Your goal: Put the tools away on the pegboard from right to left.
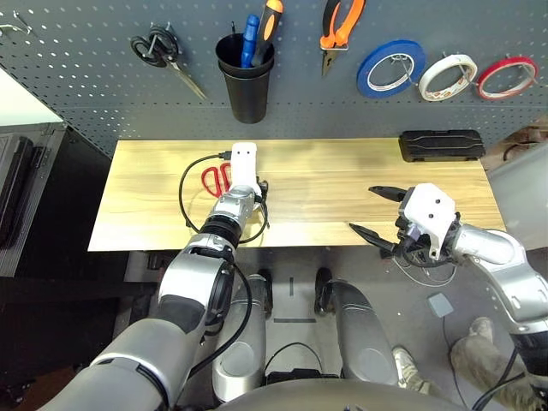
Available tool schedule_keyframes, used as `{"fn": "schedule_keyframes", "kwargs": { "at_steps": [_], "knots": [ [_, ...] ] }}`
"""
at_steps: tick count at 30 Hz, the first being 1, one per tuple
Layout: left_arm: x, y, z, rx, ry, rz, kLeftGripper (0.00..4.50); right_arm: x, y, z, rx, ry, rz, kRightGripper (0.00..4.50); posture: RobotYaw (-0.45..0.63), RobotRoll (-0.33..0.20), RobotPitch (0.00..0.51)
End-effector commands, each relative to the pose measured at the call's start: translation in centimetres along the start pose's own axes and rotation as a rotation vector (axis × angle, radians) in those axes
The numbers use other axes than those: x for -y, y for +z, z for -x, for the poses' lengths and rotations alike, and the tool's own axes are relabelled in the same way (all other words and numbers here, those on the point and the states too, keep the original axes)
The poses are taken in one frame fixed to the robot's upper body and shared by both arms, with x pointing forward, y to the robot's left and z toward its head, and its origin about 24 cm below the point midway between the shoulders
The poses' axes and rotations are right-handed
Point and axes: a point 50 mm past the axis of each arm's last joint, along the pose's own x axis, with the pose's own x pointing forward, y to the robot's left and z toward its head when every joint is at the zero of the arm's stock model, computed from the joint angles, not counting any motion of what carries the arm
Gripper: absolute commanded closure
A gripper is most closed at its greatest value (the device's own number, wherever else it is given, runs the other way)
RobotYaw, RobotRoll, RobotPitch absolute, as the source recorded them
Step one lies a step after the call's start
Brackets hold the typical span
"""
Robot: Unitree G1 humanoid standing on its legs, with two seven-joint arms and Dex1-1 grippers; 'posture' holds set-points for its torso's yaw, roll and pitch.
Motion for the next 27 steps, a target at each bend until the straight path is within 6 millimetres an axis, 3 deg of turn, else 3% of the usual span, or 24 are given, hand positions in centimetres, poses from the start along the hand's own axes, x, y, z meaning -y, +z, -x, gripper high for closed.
{"fn": "schedule_keyframes", "kwargs": {
  "at_steps": [1, 14, 27],
  "knots": [
    [0.6, -1.8, -0.1, -0.069, -0.002, 0.038, 3.65, -0.1, -0.2, 0.4, -0.007, 0.016, -0.003, 0.0, 0.04, 0.0, 0.315],
    [2.5, 1.0, 1.7, 0.01, -0.045, 0.221, 3.65, 0.5, -0.3, -0.8, 0.039, 0.033, 0.009, 0.0, 0.12, 0.0, 0.292],
    [-0.6, 1.3, 8.2, 0.124, 0.087, 0.31, 3.65, 2.2, -1.2, -1.4, 0.124, -0.02, -0.076, 0.0, 0.21, 0.0, 0.286]
  ]
}}
